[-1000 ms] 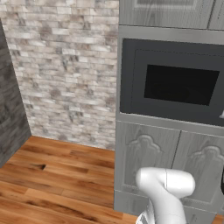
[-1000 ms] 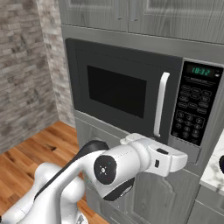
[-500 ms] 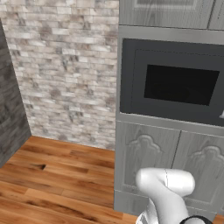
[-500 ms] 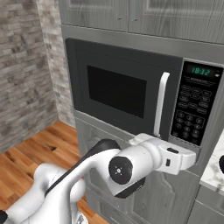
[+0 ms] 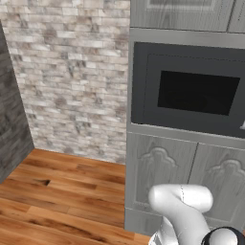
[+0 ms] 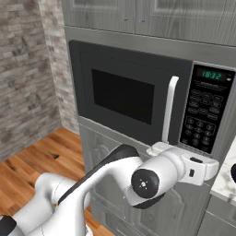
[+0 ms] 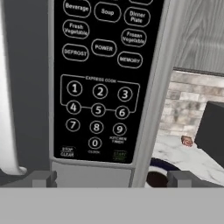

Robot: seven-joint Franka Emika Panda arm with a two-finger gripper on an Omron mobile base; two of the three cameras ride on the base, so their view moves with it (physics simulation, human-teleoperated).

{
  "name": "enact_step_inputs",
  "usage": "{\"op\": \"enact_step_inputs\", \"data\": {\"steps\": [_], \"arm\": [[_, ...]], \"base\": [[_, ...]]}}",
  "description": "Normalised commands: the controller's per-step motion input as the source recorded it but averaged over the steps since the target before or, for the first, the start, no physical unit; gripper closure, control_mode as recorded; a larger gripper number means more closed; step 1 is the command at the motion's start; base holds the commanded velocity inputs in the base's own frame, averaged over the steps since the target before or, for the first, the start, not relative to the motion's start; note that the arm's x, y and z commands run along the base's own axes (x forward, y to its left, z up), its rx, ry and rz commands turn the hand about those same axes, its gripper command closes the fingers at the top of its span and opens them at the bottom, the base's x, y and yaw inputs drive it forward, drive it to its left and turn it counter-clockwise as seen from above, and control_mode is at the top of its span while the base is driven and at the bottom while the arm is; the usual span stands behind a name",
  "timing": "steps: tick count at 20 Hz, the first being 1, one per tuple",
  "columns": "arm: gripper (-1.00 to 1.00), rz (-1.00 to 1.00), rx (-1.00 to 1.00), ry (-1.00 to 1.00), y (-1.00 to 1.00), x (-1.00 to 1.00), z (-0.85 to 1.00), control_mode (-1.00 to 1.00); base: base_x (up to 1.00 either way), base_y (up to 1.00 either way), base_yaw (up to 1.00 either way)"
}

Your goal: Pick the chicken drumstick from the counter and place it in the microwave. Then turn on the microwave.

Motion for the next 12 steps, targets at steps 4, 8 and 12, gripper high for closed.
{"op": "enact_step_inputs", "data": {"steps": [4,8,12], "arm": [[-1.0,0.02,0.0,0.0,-0.22,0.0,-0.03,-1.0],[-1.0,0.01,0.0,0.0,-0.2,0.0,-0.03,-1.0],[-1.0,0.0,0.0,-0.01,-0.13,0.0,-0.05,-1.0]], "base": [[0.0,0.0,0.0],[0.0,0.0,0.0],[0.0,0.0,0.0]]}}
